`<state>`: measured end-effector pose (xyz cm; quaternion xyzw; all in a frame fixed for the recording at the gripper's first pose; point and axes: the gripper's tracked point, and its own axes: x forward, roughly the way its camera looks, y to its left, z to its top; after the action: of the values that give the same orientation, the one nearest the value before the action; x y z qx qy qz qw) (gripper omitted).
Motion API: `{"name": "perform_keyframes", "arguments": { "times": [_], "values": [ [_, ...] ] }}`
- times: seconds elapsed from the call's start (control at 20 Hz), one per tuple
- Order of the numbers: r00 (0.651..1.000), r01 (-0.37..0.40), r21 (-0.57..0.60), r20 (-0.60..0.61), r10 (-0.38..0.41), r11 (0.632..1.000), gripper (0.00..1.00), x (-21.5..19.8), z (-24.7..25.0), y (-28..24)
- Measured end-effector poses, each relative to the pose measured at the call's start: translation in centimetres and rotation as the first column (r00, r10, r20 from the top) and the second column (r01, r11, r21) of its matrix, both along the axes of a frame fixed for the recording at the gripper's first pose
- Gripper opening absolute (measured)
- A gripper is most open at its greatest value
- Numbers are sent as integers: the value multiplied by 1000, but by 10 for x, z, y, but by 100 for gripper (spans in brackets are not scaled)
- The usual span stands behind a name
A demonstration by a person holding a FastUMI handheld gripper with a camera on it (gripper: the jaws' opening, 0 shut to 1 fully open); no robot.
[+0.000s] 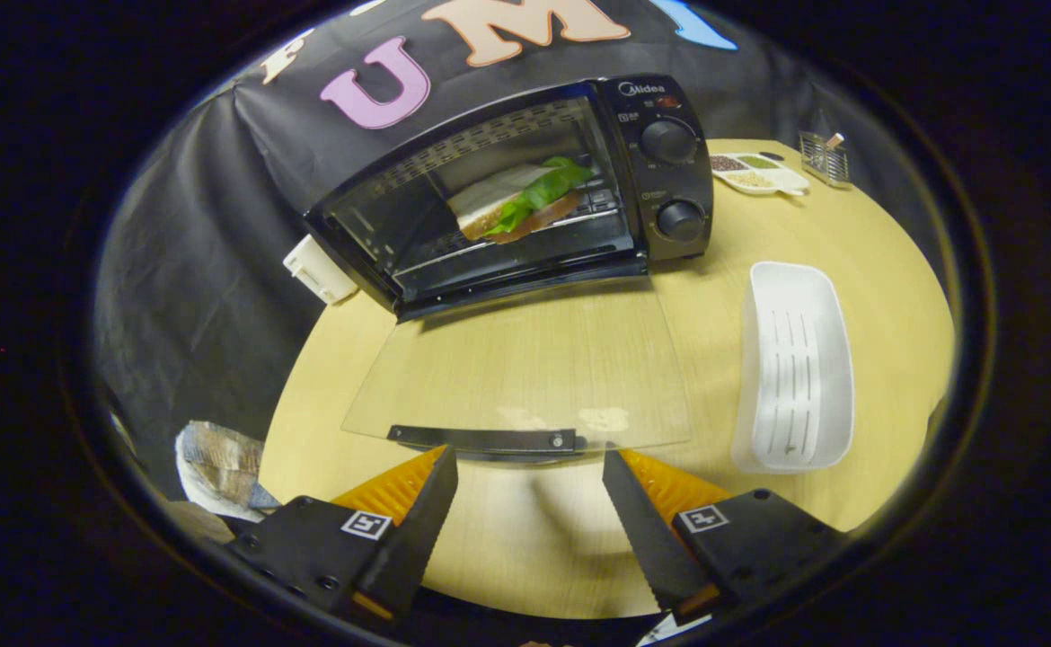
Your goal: Open the toaster oven, put the food inside, and close the toaster oven door.
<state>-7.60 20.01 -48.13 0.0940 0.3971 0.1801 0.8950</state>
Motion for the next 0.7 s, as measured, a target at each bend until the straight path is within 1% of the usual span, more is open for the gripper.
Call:
{"name": "perform_keyframes", "arguments": {
  "times": [0.25,0.5,0.7],
  "values": [
    [998,42,39,36,-43,998,100,6,29,3],
    [982,93,41,162,-99,995,100,35,72,0],
    [972,87,32,218,-91,996,100,50,94,4]
  ]
}}
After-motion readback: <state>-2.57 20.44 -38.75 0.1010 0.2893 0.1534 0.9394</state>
